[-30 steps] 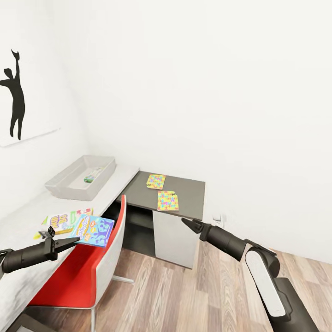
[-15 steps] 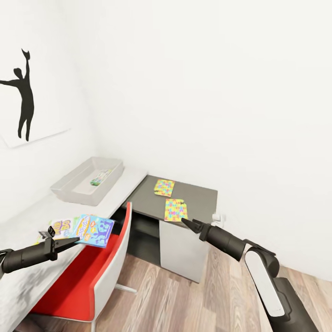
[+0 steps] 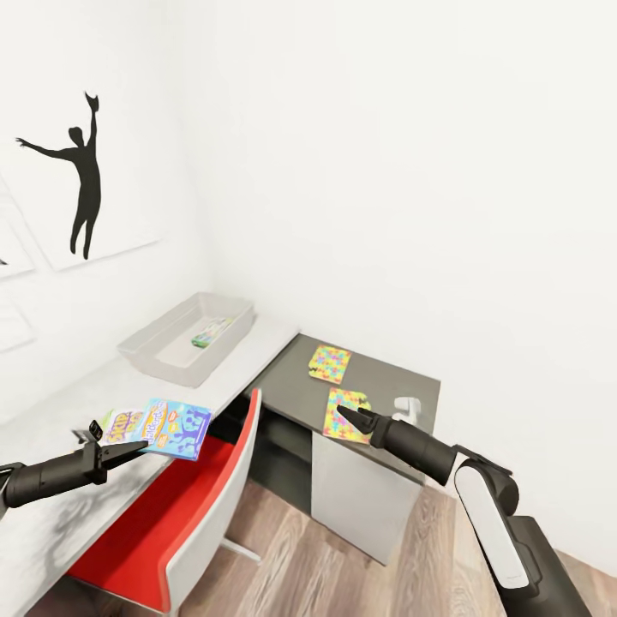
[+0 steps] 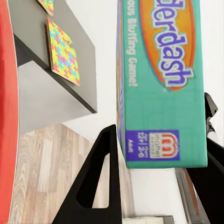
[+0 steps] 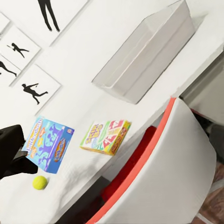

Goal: Put all the toys in the child's room - the three board games (two on the bed and one on the table), the two jigsaw puzzles on the table, and the tennis ball on the table - inside the toy box on the table in the child's room.

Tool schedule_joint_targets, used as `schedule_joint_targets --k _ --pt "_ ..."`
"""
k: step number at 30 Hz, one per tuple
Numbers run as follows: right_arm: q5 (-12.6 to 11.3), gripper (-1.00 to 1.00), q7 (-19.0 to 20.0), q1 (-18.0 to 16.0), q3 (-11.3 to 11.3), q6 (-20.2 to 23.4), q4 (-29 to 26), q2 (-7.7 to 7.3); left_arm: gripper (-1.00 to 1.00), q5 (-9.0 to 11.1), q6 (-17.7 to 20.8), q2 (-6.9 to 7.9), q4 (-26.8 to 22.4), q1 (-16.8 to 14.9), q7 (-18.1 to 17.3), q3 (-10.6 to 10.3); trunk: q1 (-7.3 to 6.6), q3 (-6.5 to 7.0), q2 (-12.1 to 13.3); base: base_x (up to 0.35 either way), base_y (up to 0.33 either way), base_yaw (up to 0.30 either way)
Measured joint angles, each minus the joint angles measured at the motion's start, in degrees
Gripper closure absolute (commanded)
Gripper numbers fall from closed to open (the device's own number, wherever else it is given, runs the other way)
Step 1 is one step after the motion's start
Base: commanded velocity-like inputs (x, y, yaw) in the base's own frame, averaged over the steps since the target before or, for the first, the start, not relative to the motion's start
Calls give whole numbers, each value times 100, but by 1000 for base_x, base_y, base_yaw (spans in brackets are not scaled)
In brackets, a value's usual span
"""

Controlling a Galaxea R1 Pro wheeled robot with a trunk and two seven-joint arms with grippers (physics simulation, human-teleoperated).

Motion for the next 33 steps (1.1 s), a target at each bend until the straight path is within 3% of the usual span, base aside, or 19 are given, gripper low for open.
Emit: schedule_joint_targets --k 24,33 --pt "3 -100 10 0 -2 0 0 -8 100 -9 5 -2 1 1 1 -2 0 0 0 318 -15 290" --pt "1 -100 39 0 -7 -1 0 -17 100 -11 4 3 0 0 0 -1 2 0 1 135 -74 283"
